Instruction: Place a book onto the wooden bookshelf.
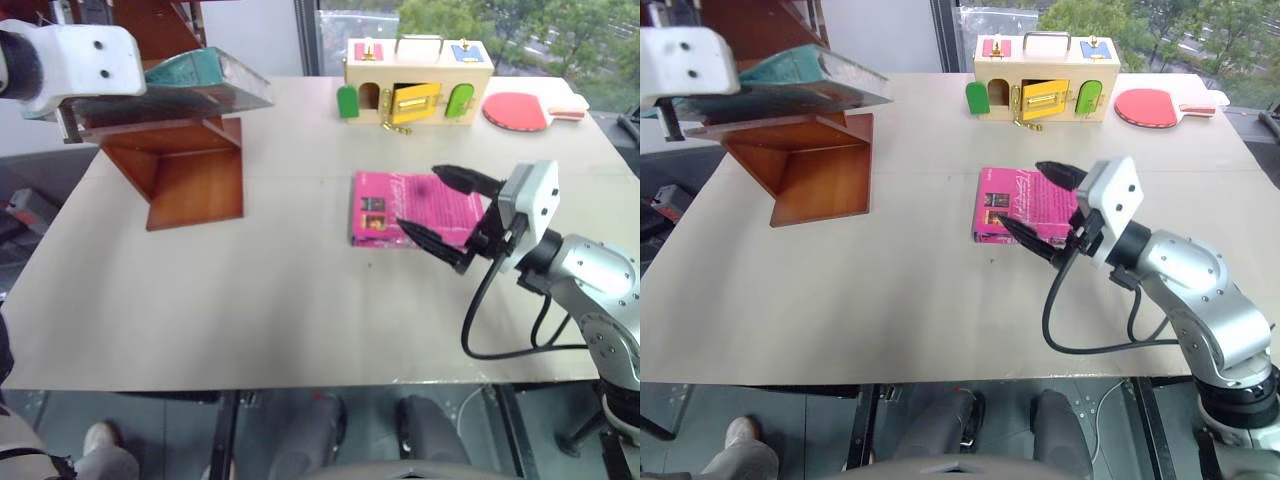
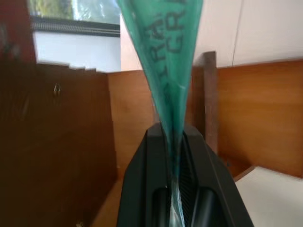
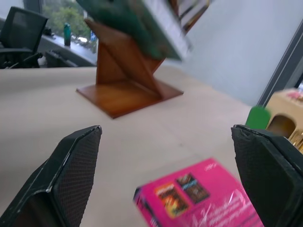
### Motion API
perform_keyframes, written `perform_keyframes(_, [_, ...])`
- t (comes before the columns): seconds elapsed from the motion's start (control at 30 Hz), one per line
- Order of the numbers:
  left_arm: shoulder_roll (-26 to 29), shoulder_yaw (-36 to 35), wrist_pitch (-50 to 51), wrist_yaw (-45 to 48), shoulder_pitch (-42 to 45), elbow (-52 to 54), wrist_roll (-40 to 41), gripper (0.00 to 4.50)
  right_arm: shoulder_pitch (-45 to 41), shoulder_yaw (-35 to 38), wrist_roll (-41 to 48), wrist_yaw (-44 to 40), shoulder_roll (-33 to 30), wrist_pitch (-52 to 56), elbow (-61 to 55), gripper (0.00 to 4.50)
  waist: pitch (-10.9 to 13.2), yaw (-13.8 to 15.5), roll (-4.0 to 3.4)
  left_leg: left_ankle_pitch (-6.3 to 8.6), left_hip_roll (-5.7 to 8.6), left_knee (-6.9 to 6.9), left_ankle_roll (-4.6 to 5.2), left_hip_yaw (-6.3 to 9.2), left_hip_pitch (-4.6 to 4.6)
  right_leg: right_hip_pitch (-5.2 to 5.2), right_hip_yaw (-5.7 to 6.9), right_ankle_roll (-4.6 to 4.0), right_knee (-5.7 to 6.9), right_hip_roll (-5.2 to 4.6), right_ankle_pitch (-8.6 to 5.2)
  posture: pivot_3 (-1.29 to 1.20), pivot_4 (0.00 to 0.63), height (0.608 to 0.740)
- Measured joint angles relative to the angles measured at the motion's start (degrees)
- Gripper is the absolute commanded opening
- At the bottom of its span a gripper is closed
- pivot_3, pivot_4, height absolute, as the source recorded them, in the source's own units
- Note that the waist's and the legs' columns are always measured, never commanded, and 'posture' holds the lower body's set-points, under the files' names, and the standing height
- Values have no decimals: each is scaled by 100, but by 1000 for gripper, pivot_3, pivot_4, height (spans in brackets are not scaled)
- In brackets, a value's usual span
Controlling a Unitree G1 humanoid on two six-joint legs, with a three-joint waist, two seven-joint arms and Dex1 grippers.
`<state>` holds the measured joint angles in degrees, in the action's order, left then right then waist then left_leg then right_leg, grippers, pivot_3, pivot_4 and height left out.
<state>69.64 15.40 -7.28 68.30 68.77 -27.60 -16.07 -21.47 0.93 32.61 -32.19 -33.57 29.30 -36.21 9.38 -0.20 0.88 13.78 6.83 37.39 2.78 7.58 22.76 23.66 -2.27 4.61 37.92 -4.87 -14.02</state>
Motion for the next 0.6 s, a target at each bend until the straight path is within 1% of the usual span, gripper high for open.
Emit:
perform_keyframes(0.07, [-249, 323, -506, -149, 280, -602, -385, 52, -179, -12, -67, 94, 17, 9, -68, 4500, -1, -18, -1, 1, -7, 0, 4, 9, -6, 0, 8, 0, 12, 10, 0, 0, 150, 740])
perform_keyframes(0.2, [-418, 446, -954, -161, 853, -1488, -741, 52, -418, 21, -100, 227, -8, 80, -197, 4500, -3, -99, -11, -2, -22, -2, -1, 12, -8, 3, 8, 0, 23, 28, 0, 0, 150, 740])
perform_keyframes(0.23, [-456, 467, -1040, -115, 971, -1682, -772, 827, -496, 20, -99, 274, -7, 139, -198, 4500, -3, -107, -11, -2, -22, -1, -1, 12, -8, 3, 8, 0, 27, 28, 0, 0, 150, 740])
perform_keyframes(0.27, [-465, 474, -1091, -52, 1024, -1812, -791, 1008, -591, 19, -99, 307, 3, 179, -198, 4500, -3, -120, -11, -2, -22, -1, -2, 11, -8, 4, 7, -1, 28, 27, 0, 0, 150, 740])
perform_keyframes(0.3, [-471, 489, -1121, 23, 1048, -1934, -830, 1383, -701, 18, -98, 345, 21, 183, -203, 4500, -3, -142, -12, -2, -20, 0, -2, 11, -8, 4, 6, 0, 28, 26, 0, 0, 150, 740])
perform_keyframes(0.4, [-479, 432, -1125, 229, 957, -2236, -774, 2728, -770, 14, -92, 354, 21, 183, -254, 4500, 6, -200, 4, -5, -17, 6, -6, 13, 14, 15, 8, -1, 24, 25, 0, 0, 150, 740])
perform_keyframes(0.47, [-451, 186, -1040, 585, 777, -2068, -423, 3846, -759, 11, -80, 284, 11, 183, -253, 4500, 7, -208, 6, -13, -9, 6, -20, 11, 26, 27, 5, -1, 8, 17, 1, 0, 150, 740])
perform_keyframes(0.5, [-436, 45, -948, 775, 645, -1934, -210, 4147, -748, 9, -78, 246, 1, 183, -246, 4500, 8, -208, 7, -12, -8, 8, -18, 10, 31, 31, 4, -1, 8, 15, 1, 0, 150, 740])
perform_keyframes(0.6, [-274, -387, -683, 1159, 141, -1367, 373, 4147, -669, 11, -79, 133, -51, 172, -223, 4500, 8, -224, 8, -10, -7, 12, -15, 9, 63, 57, 2, -2, 4, 10, 1, 0, 150, 740])
